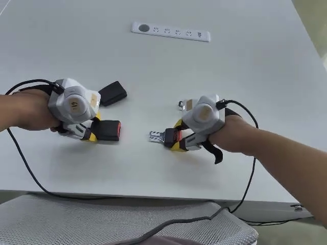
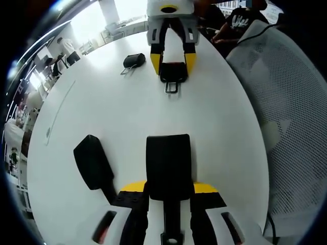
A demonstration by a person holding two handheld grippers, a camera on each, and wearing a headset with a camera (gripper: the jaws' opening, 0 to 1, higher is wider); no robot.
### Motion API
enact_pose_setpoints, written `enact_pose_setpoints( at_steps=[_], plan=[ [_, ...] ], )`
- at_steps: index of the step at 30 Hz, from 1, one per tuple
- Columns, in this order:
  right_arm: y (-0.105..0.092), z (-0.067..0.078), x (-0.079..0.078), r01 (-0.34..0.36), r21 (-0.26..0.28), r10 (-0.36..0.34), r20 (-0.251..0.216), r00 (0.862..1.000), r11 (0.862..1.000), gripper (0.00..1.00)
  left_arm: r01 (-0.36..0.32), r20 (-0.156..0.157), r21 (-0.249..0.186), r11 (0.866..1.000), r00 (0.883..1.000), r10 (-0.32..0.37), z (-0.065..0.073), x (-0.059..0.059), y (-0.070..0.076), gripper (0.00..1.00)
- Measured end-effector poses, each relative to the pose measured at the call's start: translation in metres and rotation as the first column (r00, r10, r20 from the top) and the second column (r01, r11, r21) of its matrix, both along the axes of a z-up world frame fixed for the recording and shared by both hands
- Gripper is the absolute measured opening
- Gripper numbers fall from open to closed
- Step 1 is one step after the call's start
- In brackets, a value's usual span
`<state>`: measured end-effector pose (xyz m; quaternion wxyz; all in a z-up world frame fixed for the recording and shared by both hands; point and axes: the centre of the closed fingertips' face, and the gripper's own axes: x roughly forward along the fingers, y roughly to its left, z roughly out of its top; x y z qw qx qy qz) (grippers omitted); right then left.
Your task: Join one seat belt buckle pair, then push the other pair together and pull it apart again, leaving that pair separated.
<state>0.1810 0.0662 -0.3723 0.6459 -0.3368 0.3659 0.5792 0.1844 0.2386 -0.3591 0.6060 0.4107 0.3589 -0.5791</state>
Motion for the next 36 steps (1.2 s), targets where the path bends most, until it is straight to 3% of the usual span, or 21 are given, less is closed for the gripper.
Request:
enact_pose_setpoints(
  at_steps=[5, 17, 30, 33, 36],
  plan=[
    [0.021, 0.0, -0.005, -0.011, 0.022, 0.011, 0.007, 1.0, 1.0, 0.35, 0.007, 0.001, 0.007, 1.0, 1.0, -0.007, 0.001, -0.001, 0.0, 0.31],
    [0.059, 0.0, 0.001, -0.011, 0.031, 0.01, 0.009, 1.0, 0.999, 0.35, 0.004, -0.002, 0.008, 1.0, 1.0, -0.004, 0.001, -0.001, -0.001, 0.31],
    [0.075, 0.0, 0.002, -0.024, 0.031, 0.024, 0.016, 1.0, 0.999, 0.34, 0.007, -0.006, 0.012, 1.0, 1.0, -0.007, 0.0, -0.001, -0.001, 0.31],
    [0.078, 0.002, 0.003, -0.014, 0.053, 0.013, 0.016, 1.0, 0.998, 0.34, 0.007, -0.007, 0.014, 1.0, 1.0, -0.007, -0.001, -0.001, -0.001, 0.31],
    [0.082, 0.002, 0.003, -0.038, 0.043, 0.036, 0.048, 0.998, 0.998, 0.34, 0.005, -0.007, 0.02, 1.0, 1.0, -0.005, -0.004, 0.002, 0.0, 0.31]
  ],
)
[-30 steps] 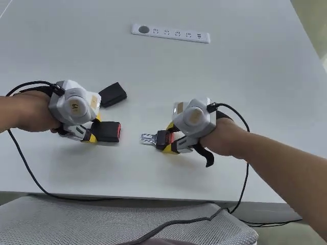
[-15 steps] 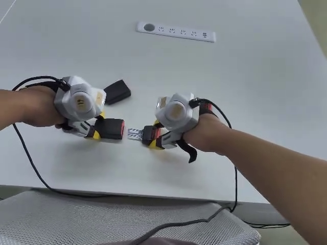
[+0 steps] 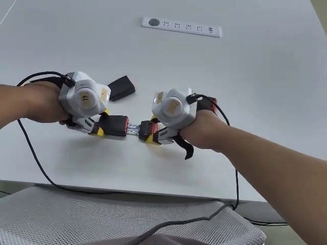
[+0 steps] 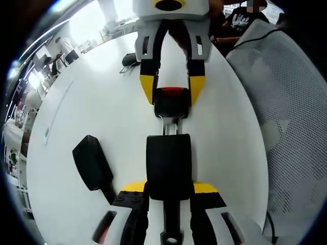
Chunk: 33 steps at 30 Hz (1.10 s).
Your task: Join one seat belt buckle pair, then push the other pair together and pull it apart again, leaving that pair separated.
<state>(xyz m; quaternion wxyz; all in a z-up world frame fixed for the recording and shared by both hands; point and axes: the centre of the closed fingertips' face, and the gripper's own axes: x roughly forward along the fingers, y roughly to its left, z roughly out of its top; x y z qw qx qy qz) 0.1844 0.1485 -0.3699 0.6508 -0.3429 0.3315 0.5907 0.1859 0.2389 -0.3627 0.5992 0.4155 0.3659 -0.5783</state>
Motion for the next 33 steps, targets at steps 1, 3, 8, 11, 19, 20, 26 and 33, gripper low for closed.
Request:
enact_pose_setpoints(
  at_steps=[1, 3, 8, 11, 19, 20, 26, 33],
  plan=[
    [0.002, 0.001, 0.0, -0.004, 0.004, 0.004, 0.005, 1.0, 1.0, 0.34, 0.002, -0.001, 0.001, 1.0, 1.0, -0.002, -0.002, 0.001, 0.001, 0.31],
    [0.004, 0.001, 0.002, -0.008, 0.01, 0.008, 0.008, 1.0, 1.0, 0.34, 0.002, -0.004, 0.001, 1.0, 1.0, -0.002, -0.005, 0.004, 0.002, 0.31],
    [0.006, 0.0, 0.003, -0.024, 0.015, 0.024, 0.012, 1.0, 1.0, 0.33, 0.012, -0.009, -0.009, 1.0, 1.0, -0.012, -0.01, 0.01, 0.005, 0.31],
    [0.007, 0.001, 0.004, -0.029, 0.026, 0.029, 0.013, 1.0, 0.999, 0.33, 0.017, -0.014, -0.022, 1.0, 1.0, -0.017, -0.012, 0.01, 0.005, 0.3],
    [0.015, 0.002, 0.005, -0.003, 0.049, 0.004, -0.004, 1.0, 0.999, 0.32, 0.016, -0.015, -0.019, 1.0, 1.0, -0.016, -0.01, 0.008, 0.004, 0.3],
    [0.017, 0.002, 0.004, -0.008, 0.051, 0.008, -0.001, 1.0, 0.999, 0.32, 0.019, -0.015, -0.015, 1.0, 1.0, -0.019, -0.011, 0.008, 0.004, 0.3],
    [0.025, 0.004, 0.004, -0.005, 0.076, 0.005, -0.008, 1.0, 0.997, 0.32, 0.016, -0.019, -0.022, 1.0, 1.0, -0.016, -0.01, 0.008, 0.004, 0.3],
    [0.031, 0.002, 0.006, 0.032, 0.107, -0.03, -0.016, 0.999, 0.994, 0.31, 0.002, -0.015, -0.032, 0.999, 1.0, -0.002, -0.002, 0.001, 0.002, 0.3]
  ],
)
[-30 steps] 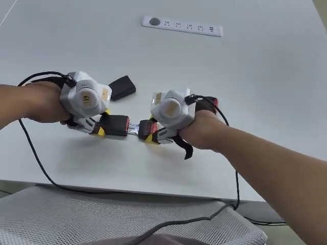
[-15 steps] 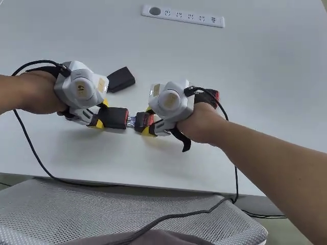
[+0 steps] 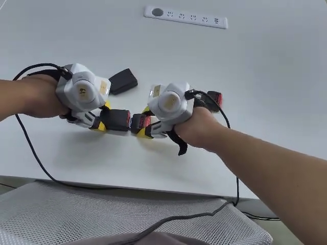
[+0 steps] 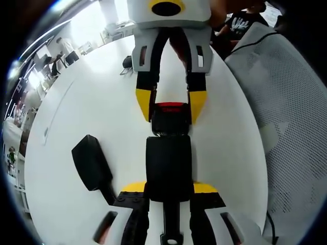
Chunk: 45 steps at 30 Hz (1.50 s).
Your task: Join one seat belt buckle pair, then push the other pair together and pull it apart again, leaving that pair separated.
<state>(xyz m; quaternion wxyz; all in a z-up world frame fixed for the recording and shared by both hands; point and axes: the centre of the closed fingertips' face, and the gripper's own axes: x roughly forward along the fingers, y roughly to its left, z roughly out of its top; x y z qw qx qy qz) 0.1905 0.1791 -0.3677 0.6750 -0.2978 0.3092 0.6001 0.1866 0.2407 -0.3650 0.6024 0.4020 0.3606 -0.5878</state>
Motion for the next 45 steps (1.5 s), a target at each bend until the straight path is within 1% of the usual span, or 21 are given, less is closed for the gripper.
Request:
enact_pose_setpoints(
  at_steps=[5, 7, 9, 11, 14, 19, 24, 31, 34, 37, 45],
  plan=[
    [-0.002, 0.0005, -0.0012, -0.012, -0.007, 0.012, -0.001, 1.0, 1.0, 0.32, 0.004, 0.002, 0.007, 1.0, 1.0, -0.004, 0.0049, -0.0046, -0.0017, 0.3],
    [-0.0022, 0.0005, -0.0017, -0.019, -0.014, 0.02, 0.006, 1.0, 1.0, 0.32, -0.001, -0.001, 0.008, 1.0, 1.0, 0.001, 0.0032, -0.0025, -0.0006, 0.3],
    [-0.003, 0.0005, -0.0019, -0.028, -0.017, 0.028, 0.01, 1.0, 0.999, 0.32, -0.012, -0.011, 0.006, 1.0, 1.0, 0.012, 0.0012, 0.0, 0.0008, 0.3],
    [-0.0059, -0.0002, -0.0024, -0.051, -0.028, 0.051, 0.024, 0.998, 0.998, 0.31, -0.011, -0.008, 0.003, 1.0, 1.0, 0.011, 0.0031, -0.0008, 0.0008, 0.3],
    [-0.0063, -0.0002, -0.0018, -0.049, -0.018, 0.049, 0.02, 0.999, 0.999, 0.31, -0.013, 0.001, 0.003, 1.0, 1.0, 0.013, 0.0056, -0.0035, 0.0, 0.29],
    [-0.0078, 0.0012, -0.0034, -0.037, -0.019, 0.037, 0.024, 0.999, 0.999, 0.31, -0.025, -0.002, -0.019, 1.0, 1.0, 0.025, 0.0077, -0.0037, -0.0004, 0.29],
    [-0.0096, 0.0011, -0.0035, -0.034, -0.016, 0.035, 0.025, 0.999, 0.999, 0.31, -0.019, 0.003, -0.01, 1.0, 1.0, 0.019, 0.0076, -0.0039, -0.0015, 0.29],
    [-0.0104, 0.0016, -0.0031, -0.033, -0.008, 0.033, 0.019, 0.999, 0.999, 0.31, -0.013, -0.001, -0.006, 1.0, 1.0, 0.013, 0.0068, -0.0028, -0.0022, 0.29],
    [-0.0106, 0.0015, -0.0034, -0.03, -0.003, 0.03, 0.009, 1.0, 1.0, 0.31, -0.014, -0.001, -0.005, 1.0, 1.0, 0.014, 0.0062, -0.0025, -0.0021, 0.29],
    [-0.01, 0.001, -0.0027, -0.038, -0.011, 0.038, 0.01, 0.999, 0.999, 0.31, -0.011, -0.003, -0.001, 1.0, 1.0, 0.011, 0.0058, -0.0025, -0.0019, 0.29],
    [-0.01, 0.0007, -0.0028, -0.034, -0.012, 0.034, 0.007, 0.999, 0.999, 0.32, -0.007, -0.005, 0.0, 1.0, 1.0, 0.007, 0.0054, -0.0028, -0.0014, 0.29]
  ],
)
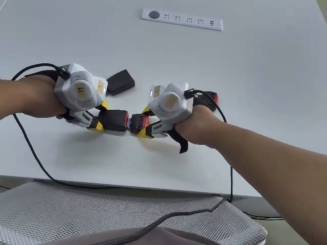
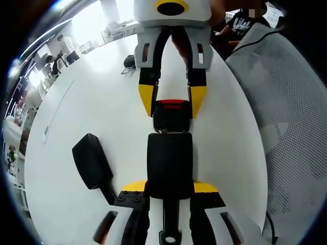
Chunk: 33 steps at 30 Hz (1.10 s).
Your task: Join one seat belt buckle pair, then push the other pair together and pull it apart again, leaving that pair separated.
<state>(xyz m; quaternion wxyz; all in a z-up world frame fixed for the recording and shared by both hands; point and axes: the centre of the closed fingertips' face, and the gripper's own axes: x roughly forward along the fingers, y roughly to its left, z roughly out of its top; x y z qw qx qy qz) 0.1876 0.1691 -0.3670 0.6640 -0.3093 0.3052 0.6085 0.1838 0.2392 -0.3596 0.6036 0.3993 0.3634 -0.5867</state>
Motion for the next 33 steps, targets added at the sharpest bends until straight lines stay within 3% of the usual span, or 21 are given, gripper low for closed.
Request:
enact_pose_setpoints(
  at_steps=[6, 11, 21, 29, 33],
  plan=[
    [0.0, 0.0, 0.0, 0.005, 0.007, -0.005, -0.008, 1.0, 1.0, 0.33, 0.005, 0.007, 0.024, 1.0, 1.0, -0.006, -0.001, 0.0, -0.001, 0.3],
    [0.001, 0.001, -0.002, 0.003, 0.012, -0.002, -0.013, 1.0, 1.0, 0.33, 0.004, 0.007, 0.034, 0.999, 1.0, -0.004, -0.007, 0.006, 0.002, 0.31],
    [0.001, 0.005, -0.002, 0.023, 0.019, -0.022, -0.016, 1.0, 1.0, 0.35, -0.006, 0.018, 0.034, 0.999, 1.0, 0.005, -0.012, 0.011, 0.004, 0.32],
    [0.002, 0.028, -0.004, 0.02, 0.06, -0.019, -0.008, 1.0, 0.998, 0.34, -0.046, 0.036, -0.035, 0.998, 0.998, 0.047, 0.02, 0.012, -0.004, 0.35],
    [-0.003, 0.037, 0.001, 0.03, 0.07, -0.03, 0.006, 1.0, 0.997, 0.33, -0.055, 0.064, -0.06, 0.997, 0.996, 0.059, 0.037, 0.016, -0.011, 0.34]
  ],
)
